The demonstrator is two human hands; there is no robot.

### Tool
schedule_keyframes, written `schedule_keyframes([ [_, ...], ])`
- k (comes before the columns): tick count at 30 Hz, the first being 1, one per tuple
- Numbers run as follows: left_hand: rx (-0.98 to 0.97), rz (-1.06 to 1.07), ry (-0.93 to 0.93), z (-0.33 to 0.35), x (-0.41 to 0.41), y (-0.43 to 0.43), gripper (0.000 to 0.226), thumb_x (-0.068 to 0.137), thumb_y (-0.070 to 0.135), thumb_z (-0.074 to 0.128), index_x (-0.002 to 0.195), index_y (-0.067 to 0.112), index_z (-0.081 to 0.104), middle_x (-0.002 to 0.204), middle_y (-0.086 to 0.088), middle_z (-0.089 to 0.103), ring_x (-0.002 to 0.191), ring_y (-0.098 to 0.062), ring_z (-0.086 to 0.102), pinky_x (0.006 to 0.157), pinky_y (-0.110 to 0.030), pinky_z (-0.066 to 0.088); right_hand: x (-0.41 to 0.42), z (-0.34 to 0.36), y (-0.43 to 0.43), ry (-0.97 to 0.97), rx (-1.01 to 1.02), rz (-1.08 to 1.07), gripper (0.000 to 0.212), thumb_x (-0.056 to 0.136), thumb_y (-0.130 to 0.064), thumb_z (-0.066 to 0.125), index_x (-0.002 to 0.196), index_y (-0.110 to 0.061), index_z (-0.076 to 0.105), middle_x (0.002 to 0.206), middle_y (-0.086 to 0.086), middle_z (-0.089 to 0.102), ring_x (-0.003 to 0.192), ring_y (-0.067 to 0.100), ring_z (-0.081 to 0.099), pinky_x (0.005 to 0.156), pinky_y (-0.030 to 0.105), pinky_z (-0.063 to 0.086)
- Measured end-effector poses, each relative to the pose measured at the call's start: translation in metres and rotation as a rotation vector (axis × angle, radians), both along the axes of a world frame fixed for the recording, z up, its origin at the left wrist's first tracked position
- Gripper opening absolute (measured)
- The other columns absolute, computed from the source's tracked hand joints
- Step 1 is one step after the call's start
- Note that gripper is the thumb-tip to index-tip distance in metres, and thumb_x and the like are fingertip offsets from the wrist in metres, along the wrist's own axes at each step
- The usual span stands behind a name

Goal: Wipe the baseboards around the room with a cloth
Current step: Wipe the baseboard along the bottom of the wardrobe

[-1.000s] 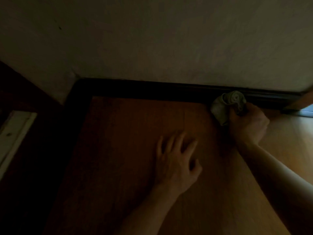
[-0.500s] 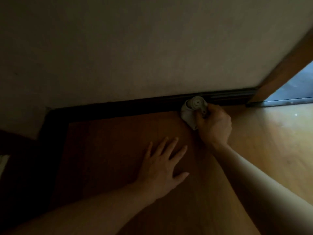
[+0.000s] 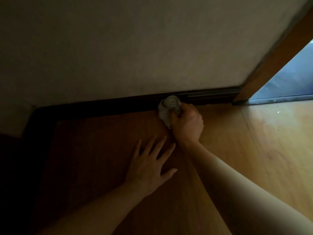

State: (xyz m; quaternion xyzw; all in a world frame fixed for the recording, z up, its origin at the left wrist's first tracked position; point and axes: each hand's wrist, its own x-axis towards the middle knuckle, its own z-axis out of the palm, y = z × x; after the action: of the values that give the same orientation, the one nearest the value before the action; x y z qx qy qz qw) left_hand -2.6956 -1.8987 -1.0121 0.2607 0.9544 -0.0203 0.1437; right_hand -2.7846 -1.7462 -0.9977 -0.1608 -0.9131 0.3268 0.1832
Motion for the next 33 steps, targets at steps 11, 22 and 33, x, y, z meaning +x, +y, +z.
schedule_keyframes([
  [11,0.007,-0.017,0.022,0.000,0.001,0.000,0.075,0.089,0.078,-0.002,0.153,0.043,-0.024,0.165,0.005,-0.025,0.153,-0.023,-0.018,0.120,-0.059,-0.001,0.006,0.008,0.057,-0.070,0.018,-0.124,0.025,0.089,-0.038,0.060,0.106,-0.021,0.067,0.103,0.004,0.065,0.094,0.030,0.063,0.071,0.039,0.051],
  [22,-0.009,-0.027,0.033,-0.002,0.001,0.001,0.076,0.087,0.078,-0.009,0.151,0.043,-0.027,0.165,0.005,-0.026,0.153,-0.024,-0.017,0.120,-0.059,0.000,0.006,0.009,0.081,-0.058,-0.012,-0.237,0.023,0.088,-0.037,0.063,0.101,-0.020,0.070,0.098,0.003,0.065,0.088,0.029,0.064,0.065,0.031,0.038],
  [33,0.003,-0.018,0.035,-0.003,0.000,0.000,0.076,0.089,0.078,-0.005,0.155,0.043,-0.018,0.168,0.004,-0.015,0.155,-0.024,-0.009,0.121,-0.060,0.006,0.006,0.009,0.061,-0.067,-0.043,-0.188,0.024,0.089,-0.035,0.061,0.103,-0.018,0.068,0.101,0.002,0.063,0.089,0.025,0.061,0.069,0.034,0.045],
])
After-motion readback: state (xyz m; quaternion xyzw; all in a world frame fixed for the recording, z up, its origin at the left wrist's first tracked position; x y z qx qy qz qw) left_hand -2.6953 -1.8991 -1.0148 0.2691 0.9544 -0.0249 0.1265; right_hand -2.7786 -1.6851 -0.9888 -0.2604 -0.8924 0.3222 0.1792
